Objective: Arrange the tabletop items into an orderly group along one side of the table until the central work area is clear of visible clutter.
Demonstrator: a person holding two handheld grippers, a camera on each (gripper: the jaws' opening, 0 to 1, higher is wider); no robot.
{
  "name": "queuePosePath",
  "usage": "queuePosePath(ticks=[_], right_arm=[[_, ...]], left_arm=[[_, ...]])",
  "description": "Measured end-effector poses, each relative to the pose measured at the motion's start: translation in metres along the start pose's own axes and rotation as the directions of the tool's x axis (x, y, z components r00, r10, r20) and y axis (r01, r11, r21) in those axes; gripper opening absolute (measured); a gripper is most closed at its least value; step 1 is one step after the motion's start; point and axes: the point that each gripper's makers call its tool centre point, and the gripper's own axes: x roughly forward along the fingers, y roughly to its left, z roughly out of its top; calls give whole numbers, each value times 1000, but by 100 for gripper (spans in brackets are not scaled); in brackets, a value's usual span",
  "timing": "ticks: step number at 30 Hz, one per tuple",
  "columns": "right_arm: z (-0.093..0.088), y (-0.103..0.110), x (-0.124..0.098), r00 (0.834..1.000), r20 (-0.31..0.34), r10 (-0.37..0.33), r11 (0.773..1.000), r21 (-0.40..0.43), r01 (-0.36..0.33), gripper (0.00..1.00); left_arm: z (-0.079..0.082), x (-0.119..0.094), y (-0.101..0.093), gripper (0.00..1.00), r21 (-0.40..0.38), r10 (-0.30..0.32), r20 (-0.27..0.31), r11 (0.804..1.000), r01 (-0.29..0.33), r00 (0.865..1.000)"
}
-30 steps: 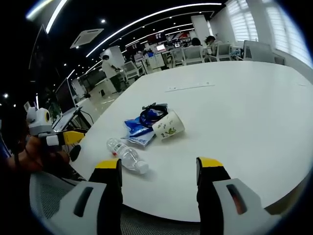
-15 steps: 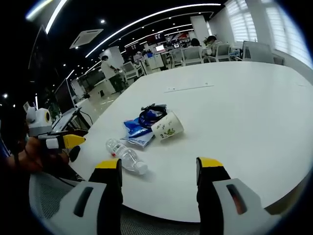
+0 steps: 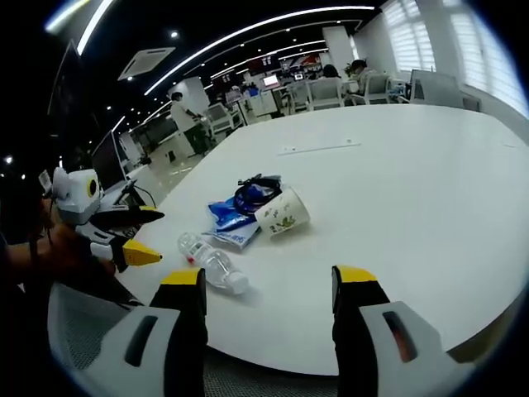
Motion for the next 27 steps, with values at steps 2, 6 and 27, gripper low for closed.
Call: queuePosePath(ticks=[2, 6, 27], right_arm=[[0, 0, 0, 1000, 0, -1, 1000, -1, 1, 62], [0, 2, 1, 1000, -2, 5, 1000, -10, -5, 62], [-2, 1, 2, 1000, -22, 6, 1000, -22, -6, 62]], left_arm=[[-1, 6, -1, 74, 77, -23, -34, 997, 25, 999], [-6, 20, -7, 74, 182, -90, -105, 977, 108, 990], [-58, 73, -20, 60, 685, -163, -507, 520, 510, 847]])
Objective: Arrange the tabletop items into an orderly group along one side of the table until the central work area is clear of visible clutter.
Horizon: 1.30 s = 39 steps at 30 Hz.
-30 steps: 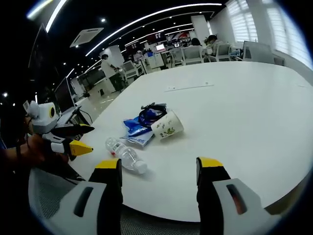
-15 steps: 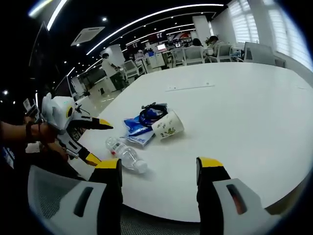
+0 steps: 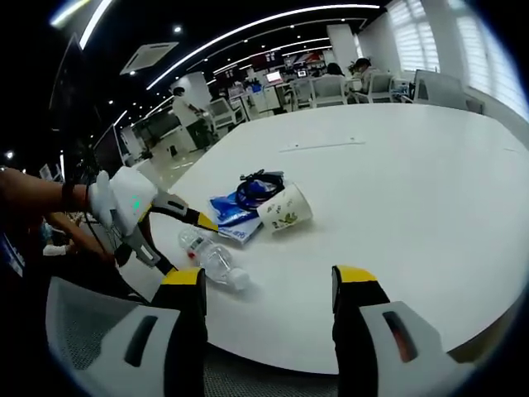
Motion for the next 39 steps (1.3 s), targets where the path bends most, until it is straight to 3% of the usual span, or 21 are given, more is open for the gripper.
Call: queuePosePath(ticks=[6, 9, 12, 13, 14, 15, 29, 39], right_arm=[[-1, 0, 0, 1000, -3, 0, 1000, -3, 0, 62], [-2, -1, -1, 1000, -4, -4, 1000, -1, 4, 62], [-2, -2, -1, 1000, -5, -8, 1000, 0, 8, 62], [-2, -2, -1, 1000, -7, -7, 1000, -1, 7, 62], [-2, -1, -1, 1000, -7, -6, 1000, -1, 6, 62], [-3, -1, -1, 1000, -8, -6, 1000, -2, 6, 62], [-3, 0, 0, 1000, -10, -1, 1000, -11, 1, 61], [-3, 2, 1, 1000, -10, 6, 1000, -16, -6, 61]], left_arm=[[-1, 15, -6, 53, 50, -61, -37, 997, 63, 997], [-5, 20, -6, 52, 116, -53, -75, 991, 62, 996], [-6, 23, -5, 48, 130, -50, -85, 990, 61, 995], [-5, 23, -2, 40, 106, -46, -78, 993, 54, 996], [-4, 21, 5, 39, 112, -9, -81, 994, 18, 997], [-3, 22, 3, 38, 88, -24, -79, 996, 31, 997], [-14, 11, -4, 36, -88, -38, -43, 996, 34, 998], [-24, 1, -7, 36, -156, -31, -28, 987, 27, 999]])
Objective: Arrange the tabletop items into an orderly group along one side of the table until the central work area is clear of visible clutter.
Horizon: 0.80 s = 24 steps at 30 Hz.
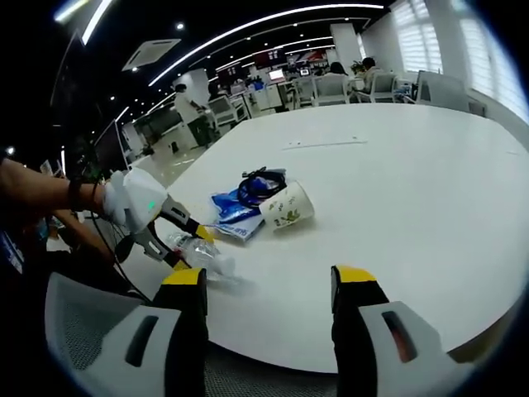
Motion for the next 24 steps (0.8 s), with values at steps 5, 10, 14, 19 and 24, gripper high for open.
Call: queuePosePath(ticks=[5, 10, 14, 19, 24], right_arm=[[1, 0, 0, 1000, 3, 0, 1000, 1, 0, 61], [1, 0, 0, 1000, 5, -1, 1000, 0, 1, 61], [1, 0, 0, 1000, 4, 0, 1000, -2, 0, 61], [1, 0, 1, 1000, 2, 2, 1000, -4, -2, 61], [2, 0, 0, 1000, 5, -1, 1000, 4, 1, 60]], left_arm=[[-3, -5, 3, 35, -57, 13, 20, 998, -11, 1000], [-3, -12, 9, 35, -132, 34, 59, 991, -26, 998], [-1, -19, 14, 35, -168, 53, 89, 985, -38, 995], [1, -29, 21, 34, -240, 94, 129, 969, -61, 987], [2, -46, 32, 34, -343, 147, 195, 936, -73, 970]])
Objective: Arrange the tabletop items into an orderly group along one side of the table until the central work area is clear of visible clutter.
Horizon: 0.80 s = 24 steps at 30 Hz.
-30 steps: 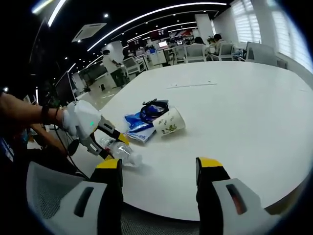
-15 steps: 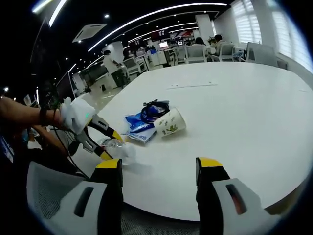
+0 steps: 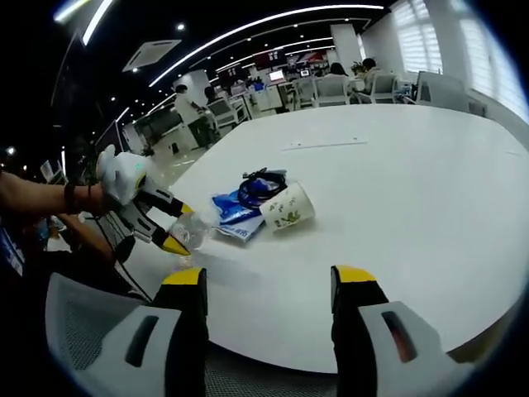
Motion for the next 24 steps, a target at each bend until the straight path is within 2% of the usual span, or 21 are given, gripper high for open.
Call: queuePosePath(ticks=[5, 9, 12, 14, 16, 17, 20, 23, 24], right_arm=[[0, 1, 0, 1000, -2, 1, 1000, 0, -1, 60], [-1, 2, -1, 1000, -5, 4, 1000, -3, -4, 60], [-1, 2, -1, 1000, -6, 6, 1000, -3, -6, 60], [-1, 2, -1, 1000, -7, 5, 1000, -3, -5, 60], [-1, 2, -1, 1000, -8, 5, 1000, -1, -5, 60], [-1, 2, -1, 1000, -8, 5, 1000, -1, -5, 60], [-1, 2, 0, 1000, -8, 5, 1000, -1, -5, 60], [-1, 3, 0, 1000, -9, 6, 1000, -1, -6, 60], [-1, 3, 0, 1000, -10, 6, 1000, -1, -6, 60]], left_arm=[[15, -21, 14, 34, -90, 33, 82, 996, -26, 996], [24, -38, 33, 34, -159, 89, 146, 985, -66, 985], [28, -53, 43, 34, -194, 125, 169, 977, -91, 978], [35, -65, 55, 34, -242, 182, 215, 962, -128, 960], [41, -79, 63, 34, -313, 224, 263, 940, -137, 938], [42, -82, 66, 34, -323, 233, 270, 936, -140, 934], [45, -105, 84, 34, -404, 310, 316, 899, -169, 897], [44, -121, 100, 34, -463, 361, 342, 868, -179, 867], [43, -124, 104, 34, -472, 370, 345, 863, -182, 863]])
